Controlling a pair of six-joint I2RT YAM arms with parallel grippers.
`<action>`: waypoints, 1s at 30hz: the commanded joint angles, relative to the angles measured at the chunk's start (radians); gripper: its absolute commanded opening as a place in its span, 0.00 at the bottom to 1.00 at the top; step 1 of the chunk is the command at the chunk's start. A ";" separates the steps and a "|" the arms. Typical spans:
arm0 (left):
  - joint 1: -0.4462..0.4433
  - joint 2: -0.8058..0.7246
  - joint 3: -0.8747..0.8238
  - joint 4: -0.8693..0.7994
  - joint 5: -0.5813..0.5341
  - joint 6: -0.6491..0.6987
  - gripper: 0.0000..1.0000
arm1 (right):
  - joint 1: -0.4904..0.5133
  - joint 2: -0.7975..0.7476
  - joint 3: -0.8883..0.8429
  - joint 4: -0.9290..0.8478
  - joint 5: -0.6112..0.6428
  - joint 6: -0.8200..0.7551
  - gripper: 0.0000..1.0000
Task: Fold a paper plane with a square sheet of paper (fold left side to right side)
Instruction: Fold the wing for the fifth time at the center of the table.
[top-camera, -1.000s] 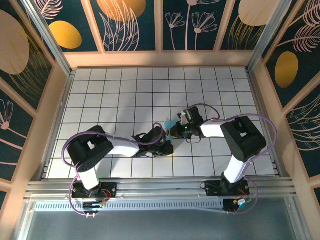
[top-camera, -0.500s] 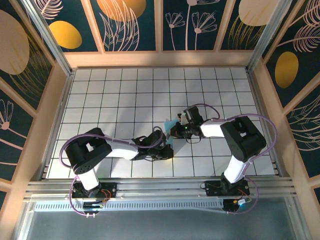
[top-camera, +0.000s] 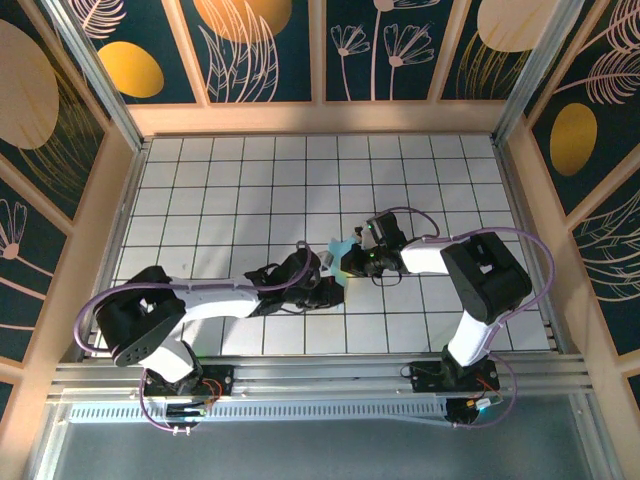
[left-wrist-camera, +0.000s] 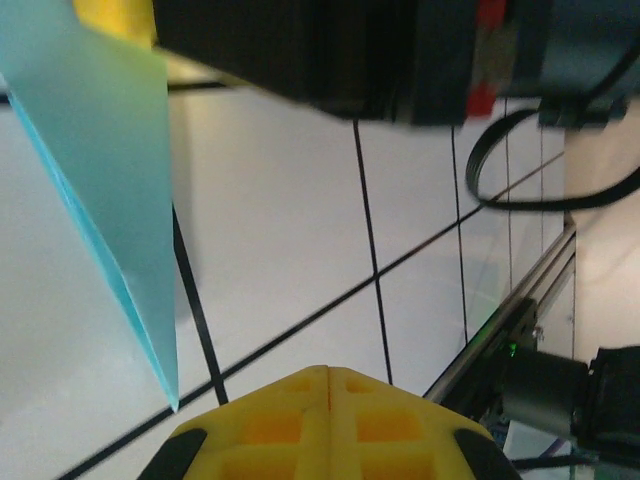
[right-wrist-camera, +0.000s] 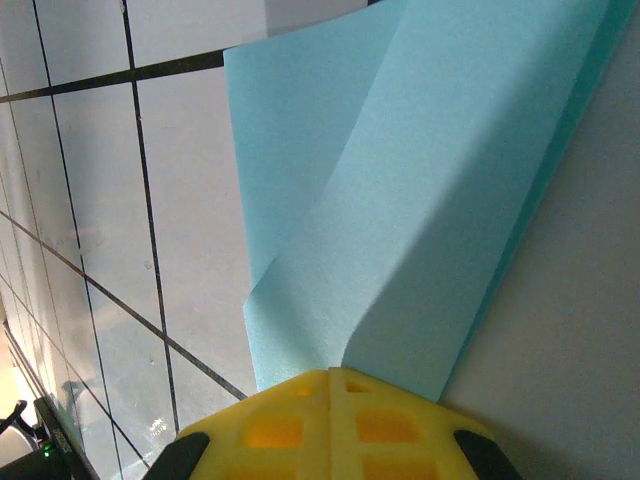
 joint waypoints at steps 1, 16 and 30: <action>0.024 0.047 0.044 -0.045 0.019 0.045 0.00 | 0.014 0.072 -0.029 -0.131 0.123 -0.017 0.00; 0.054 0.245 0.164 -0.020 0.054 0.101 0.00 | 0.016 0.073 -0.020 -0.141 0.123 -0.016 0.00; 0.060 0.300 0.166 -0.078 0.011 0.140 0.00 | 0.016 0.077 -0.016 -0.159 0.139 -0.027 0.00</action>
